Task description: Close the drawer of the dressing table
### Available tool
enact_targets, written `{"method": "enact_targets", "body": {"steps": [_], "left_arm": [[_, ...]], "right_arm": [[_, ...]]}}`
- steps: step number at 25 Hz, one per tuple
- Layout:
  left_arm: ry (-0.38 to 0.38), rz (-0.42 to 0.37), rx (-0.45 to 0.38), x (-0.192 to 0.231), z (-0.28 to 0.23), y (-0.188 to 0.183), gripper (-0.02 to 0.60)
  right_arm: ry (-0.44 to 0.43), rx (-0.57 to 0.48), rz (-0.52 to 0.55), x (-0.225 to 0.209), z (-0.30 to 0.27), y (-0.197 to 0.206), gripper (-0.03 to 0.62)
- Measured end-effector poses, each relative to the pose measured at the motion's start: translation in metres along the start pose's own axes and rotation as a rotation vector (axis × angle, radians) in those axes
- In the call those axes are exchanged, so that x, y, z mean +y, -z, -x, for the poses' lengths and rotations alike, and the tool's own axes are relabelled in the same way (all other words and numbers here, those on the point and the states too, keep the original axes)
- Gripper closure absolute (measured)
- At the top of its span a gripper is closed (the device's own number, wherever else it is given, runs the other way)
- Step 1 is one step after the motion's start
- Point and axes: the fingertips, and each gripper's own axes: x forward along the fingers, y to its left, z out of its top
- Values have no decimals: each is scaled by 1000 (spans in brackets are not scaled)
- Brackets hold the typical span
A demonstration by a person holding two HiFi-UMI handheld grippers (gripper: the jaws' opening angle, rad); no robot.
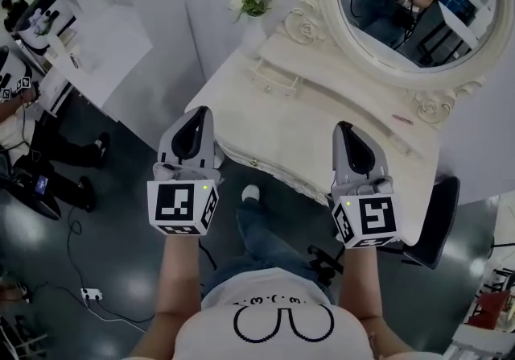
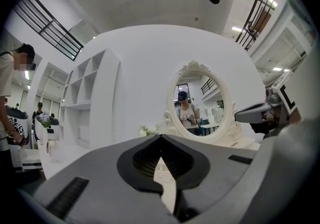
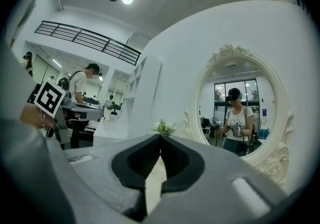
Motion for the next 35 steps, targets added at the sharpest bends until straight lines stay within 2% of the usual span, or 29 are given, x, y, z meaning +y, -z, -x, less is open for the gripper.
{"method": "enact_targets", "body": {"steps": [7, 11, 19, 26, 35], "left_arm": [[-2, -13, 38, 43, -51, 21, 583], [5, -14, 50, 69, -99, 31, 583], [65, -11, 120, 101, -199, 57, 583], [133, -21, 135, 101, -251, 66, 583], [202, 26, 157, 118, -274, 89, 583]], "right_arm": [[-13, 17, -20, 2, -72, 17, 595], [4, 34, -28, -10, -119, 26, 595], [61, 80, -74, -39, -200, 51, 595], [128, 123, -93, -60, -231, 67, 595], [207, 178, -85, -59, -246, 74, 595]]}}
